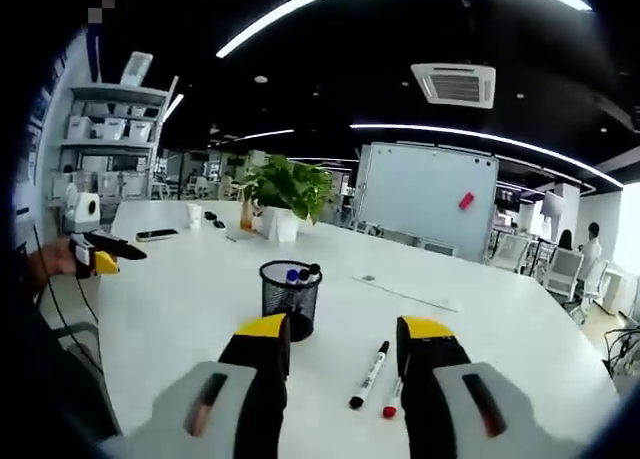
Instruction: Pick up the whiteboard markers from the pen holder and place them facing the whiteboard neatly
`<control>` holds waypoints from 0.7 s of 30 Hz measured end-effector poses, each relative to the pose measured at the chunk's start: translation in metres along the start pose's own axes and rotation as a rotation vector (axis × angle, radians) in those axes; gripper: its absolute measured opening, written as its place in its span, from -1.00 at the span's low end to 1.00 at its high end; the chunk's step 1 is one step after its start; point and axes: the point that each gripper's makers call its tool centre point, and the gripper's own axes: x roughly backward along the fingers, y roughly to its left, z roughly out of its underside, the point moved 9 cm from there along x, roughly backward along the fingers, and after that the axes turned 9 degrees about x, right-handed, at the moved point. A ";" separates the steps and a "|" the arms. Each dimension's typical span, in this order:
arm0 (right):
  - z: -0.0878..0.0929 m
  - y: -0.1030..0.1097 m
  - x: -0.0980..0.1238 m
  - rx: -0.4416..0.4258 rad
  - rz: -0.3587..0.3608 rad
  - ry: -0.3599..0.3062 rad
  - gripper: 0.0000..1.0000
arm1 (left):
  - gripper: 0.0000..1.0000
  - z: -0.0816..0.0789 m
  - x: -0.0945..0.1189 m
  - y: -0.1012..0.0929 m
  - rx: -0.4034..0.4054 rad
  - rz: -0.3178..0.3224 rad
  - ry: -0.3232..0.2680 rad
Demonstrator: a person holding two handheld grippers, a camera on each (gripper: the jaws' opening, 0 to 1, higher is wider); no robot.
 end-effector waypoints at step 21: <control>-0.031 0.002 -0.016 0.007 -0.052 0.012 -0.13 | 0.14 0.003 0.003 0.003 0.005 -0.013 0.001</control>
